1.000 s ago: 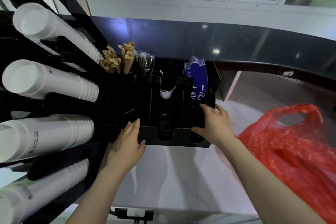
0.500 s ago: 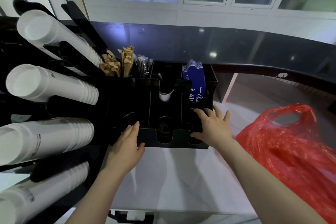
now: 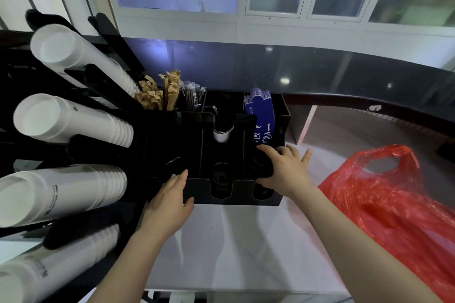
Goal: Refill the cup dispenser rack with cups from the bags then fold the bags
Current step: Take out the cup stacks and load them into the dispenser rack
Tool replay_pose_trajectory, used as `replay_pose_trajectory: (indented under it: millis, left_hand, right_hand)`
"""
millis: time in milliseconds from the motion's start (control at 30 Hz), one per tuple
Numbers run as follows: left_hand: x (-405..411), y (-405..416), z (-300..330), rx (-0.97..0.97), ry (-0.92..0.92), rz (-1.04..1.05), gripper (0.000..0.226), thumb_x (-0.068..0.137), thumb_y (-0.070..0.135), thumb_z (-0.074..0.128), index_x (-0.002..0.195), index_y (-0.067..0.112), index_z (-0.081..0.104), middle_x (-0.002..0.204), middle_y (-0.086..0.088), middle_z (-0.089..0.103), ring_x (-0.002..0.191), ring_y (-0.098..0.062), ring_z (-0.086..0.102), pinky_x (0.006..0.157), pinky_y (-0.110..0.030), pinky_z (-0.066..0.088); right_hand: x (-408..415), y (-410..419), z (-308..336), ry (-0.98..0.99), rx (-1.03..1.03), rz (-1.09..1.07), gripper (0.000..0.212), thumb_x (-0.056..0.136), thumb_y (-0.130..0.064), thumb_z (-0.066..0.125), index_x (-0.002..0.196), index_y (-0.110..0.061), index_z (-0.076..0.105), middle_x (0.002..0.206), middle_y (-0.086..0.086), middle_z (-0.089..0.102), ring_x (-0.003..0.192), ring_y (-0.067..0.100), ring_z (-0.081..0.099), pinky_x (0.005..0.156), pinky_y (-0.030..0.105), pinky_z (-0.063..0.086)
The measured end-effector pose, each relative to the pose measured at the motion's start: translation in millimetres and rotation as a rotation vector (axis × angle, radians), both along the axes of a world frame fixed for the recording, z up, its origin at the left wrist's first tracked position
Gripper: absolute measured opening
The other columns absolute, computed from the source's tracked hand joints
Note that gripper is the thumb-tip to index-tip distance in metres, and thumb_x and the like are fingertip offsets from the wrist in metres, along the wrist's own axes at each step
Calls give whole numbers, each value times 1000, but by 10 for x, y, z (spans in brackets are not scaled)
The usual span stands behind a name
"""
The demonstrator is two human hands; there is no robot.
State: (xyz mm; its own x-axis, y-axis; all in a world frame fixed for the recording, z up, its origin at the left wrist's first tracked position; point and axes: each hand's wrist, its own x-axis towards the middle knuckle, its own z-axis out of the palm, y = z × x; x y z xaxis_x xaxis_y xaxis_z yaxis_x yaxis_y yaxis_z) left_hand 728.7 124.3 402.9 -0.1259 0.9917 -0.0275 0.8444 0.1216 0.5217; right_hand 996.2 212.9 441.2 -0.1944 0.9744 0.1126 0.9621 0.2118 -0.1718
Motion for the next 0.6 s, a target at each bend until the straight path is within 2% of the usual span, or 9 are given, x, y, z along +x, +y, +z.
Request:
replay_pose_trajectory:
  millis: [100,167,267,333,467,600]
  left_hand:
    - [-27,20,15,-9,7,-1,68,94,31,52,151,28,16,159,0,17,145,-15,17,108,-38,35]
    - [-60,49,41,6,1,-3,62,94,27,52,150,27,24,158,-1,21,145,-15,19,109,-37,33]
    - [-114,111,94,82,-11,-31,53,94,10,47,145,23,38,153,0,32,144,-11,20,110,-29,27]
    - [-159,172,145,126,-3,-11,53,93,3,46,143,21,41,152,-3,34,143,-14,24,109,-27,26]
    - [-295,373,209,92,118,-18,59,91,6,54,145,21,37,151,-5,35,142,-19,27,110,-35,31]
    - [-378,564,224,-44,204,-79,78,83,20,70,149,19,29,151,-4,35,137,-21,35,107,-36,38]
  right_hand:
    - [38,-17,42,84,40,-21,86,68,-50,75,140,-47,29,133,6,46,133,29,32,108,69,1]
    - [59,-19,68,121,65,-28,86,67,-51,75,140,-47,30,131,3,48,129,27,38,110,64,10]
    - [96,-14,78,202,98,2,86,66,-49,77,140,-44,35,124,1,54,117,25,48,103,46,34]
    - [111,-14,79,333,90,11,85,65,-42,81,139,-43,38,123,2,53,112,23,51,95,36,43]
    - [126,-3,91,459,84,27,83,65,-35,82,134,-47,38,121,1,50,108,20,53,88,27,45]
    - [112,-6,101,478,108,39,84,65,-34,82,134,-47,37,122,0,49,110,20,53,90,28,46]
